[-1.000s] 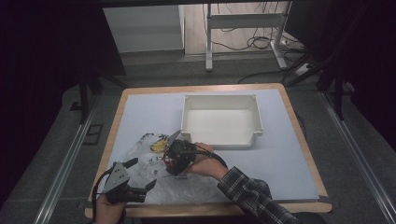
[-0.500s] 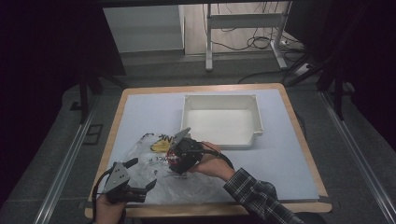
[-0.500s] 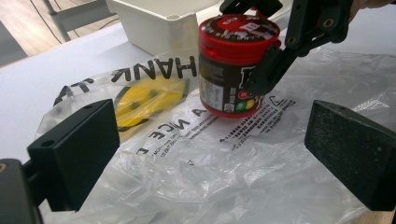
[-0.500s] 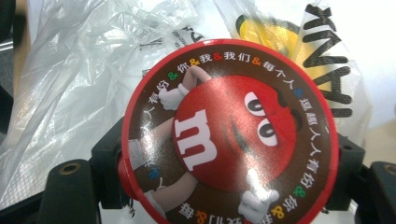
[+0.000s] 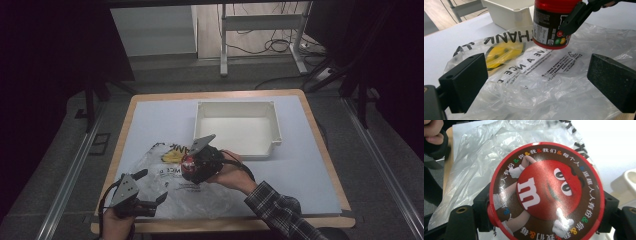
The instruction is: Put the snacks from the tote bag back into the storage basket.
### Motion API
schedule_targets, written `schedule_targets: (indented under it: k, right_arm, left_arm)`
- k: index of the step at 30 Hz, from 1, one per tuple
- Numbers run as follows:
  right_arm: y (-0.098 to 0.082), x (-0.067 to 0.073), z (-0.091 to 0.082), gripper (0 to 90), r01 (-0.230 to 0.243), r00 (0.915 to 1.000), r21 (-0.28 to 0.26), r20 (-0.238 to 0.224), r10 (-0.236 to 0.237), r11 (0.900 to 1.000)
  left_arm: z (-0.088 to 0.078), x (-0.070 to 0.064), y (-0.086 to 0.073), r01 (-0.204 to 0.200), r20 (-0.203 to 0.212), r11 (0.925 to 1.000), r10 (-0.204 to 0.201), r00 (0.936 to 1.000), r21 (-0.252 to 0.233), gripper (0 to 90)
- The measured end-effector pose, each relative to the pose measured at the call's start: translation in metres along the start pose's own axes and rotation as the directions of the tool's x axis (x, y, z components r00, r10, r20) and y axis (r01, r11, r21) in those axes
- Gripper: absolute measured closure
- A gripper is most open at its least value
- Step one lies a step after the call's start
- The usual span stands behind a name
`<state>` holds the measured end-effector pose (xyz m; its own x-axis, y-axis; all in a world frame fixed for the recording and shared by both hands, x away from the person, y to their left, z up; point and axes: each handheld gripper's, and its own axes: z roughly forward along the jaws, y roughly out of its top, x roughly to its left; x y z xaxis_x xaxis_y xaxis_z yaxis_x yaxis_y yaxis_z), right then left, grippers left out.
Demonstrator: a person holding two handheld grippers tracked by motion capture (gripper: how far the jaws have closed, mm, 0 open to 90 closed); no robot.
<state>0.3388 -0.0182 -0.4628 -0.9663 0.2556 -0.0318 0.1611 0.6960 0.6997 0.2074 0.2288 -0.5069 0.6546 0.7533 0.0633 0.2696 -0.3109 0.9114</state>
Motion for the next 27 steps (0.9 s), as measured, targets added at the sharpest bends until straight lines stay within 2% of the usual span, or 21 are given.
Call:
schedule_targets:
  k: [15, 27]
  right_arm:
    - [-0.007, -0.004, -0.009, 24.8, -0.011, 0.9994, -0.073, 0.033, 0.013, 0.997]
    - [-0.015, -0.007, -0.017, 25.1, -0.003, 0.9979, -0.15, 0.063, 0.012, 0.989]
  left_arm:
    - [0.0, 0.0, 0.0, 0.001, 0.003, 1.0, -0.001, 1.0, 0.0, 3.1]
    - [0.0, 0.0, 0.0, -0.001, 0.004, 1.0, 0.001, 1.0, 0.003, 3.1]
